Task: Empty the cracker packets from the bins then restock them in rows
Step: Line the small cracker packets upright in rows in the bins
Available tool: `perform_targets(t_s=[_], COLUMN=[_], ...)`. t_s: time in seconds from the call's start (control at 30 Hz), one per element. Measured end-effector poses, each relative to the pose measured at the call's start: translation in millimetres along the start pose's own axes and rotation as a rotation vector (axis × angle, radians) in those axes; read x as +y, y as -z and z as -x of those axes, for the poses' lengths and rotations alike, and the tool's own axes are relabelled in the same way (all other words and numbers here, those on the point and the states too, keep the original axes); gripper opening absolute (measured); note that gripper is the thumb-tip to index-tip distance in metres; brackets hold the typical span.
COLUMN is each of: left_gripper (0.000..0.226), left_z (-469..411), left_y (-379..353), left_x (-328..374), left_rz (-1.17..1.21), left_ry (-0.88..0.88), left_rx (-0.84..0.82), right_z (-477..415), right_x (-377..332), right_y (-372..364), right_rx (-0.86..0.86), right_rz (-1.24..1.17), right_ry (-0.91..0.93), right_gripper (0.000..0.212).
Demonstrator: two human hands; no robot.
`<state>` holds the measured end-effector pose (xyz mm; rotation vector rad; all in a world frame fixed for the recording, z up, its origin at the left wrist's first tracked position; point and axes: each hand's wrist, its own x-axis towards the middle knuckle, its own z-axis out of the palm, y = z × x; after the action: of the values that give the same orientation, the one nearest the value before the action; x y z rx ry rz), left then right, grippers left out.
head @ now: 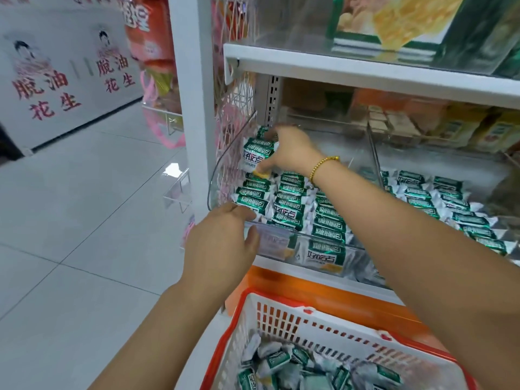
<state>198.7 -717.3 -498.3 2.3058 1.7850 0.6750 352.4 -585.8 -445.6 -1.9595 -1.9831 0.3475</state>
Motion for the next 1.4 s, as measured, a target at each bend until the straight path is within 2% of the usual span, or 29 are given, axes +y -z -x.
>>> perform_targets(t_s=[0.1,0.2,0.27,0.53,0.57,0.67,0.8,0.9,1.0,1.13,1.23,1.4], left_gripper=[0.033,0.034,0.034,0.044,0.045,0.036,0.011,0.022,0.037,0.025,0.01,0.037], left_z=[-0.8,-0.2,0.8,4.6,7.0,17.2,37.8,64.9,94.3,127.4,142.5,160.1], left_y=[0.1,0.5,0.9,1.1,1.0,0.8,-8.9,-32.3,-62.6,-92.2,-115.4,-173.2], left_x=[-0.2,0.9,1.7,8.1,9.9,13.9,17.0,19.0,19.0,17.1,12.9,11.7], left_rz=[-0.002,-0.005,-0.005,0.052,0.064,0.139,0.208,0.18,0.094,0.042,-0.024,0.005], left_ry=[-0.007,-0.011,-0.019,-0.033,-0.042,-0.091,-0.203,-0.251,-0.3,-0.237,-0.187,-0.019], left_rx=[-0.003,-0.011,-0.023,-0.027,-0.016,0.06,0.108,-0.037,-0.274,-0.591,-0.701,-0.786], right_z=[3.8,8.1,9.8,27.2,35.9,72.4,152.1,212.9,253.0,289.6,322.2,351.2], right_x=[2.8,4.3,3.0,-4.4,-7.1,-10.5,9.5,48.1,98.2,179.8,225.7,270.8], right_y=[-6.0,-18.0,-24.4,-16.1,-9.9,10.3,15.1,-6.4,-45.9,-115.6,-165.1,-211.7], right_rx=[0.027,0.04,0.053,0.055,0.072,0.163,0.127,0.016,-0.176,-0.391,-0.526,-0.565], right_rz=[-0.087,-0.133,-0.121,-0.03,-0.01,0.045,-0.036,-0.091,-0.139,-0.127,-0.028,-0.042], right_ry=[-0.055,-0.067,-0.07,-0.041,-0.01,0.097,0.15,0.117,-0.028,-0.29,-0.441,-0.554], right_gripper=[0.089,0.068,0.063,0.08,0.074,0.029,0.028,0.025,0.021,0.021,0.033,0.039])
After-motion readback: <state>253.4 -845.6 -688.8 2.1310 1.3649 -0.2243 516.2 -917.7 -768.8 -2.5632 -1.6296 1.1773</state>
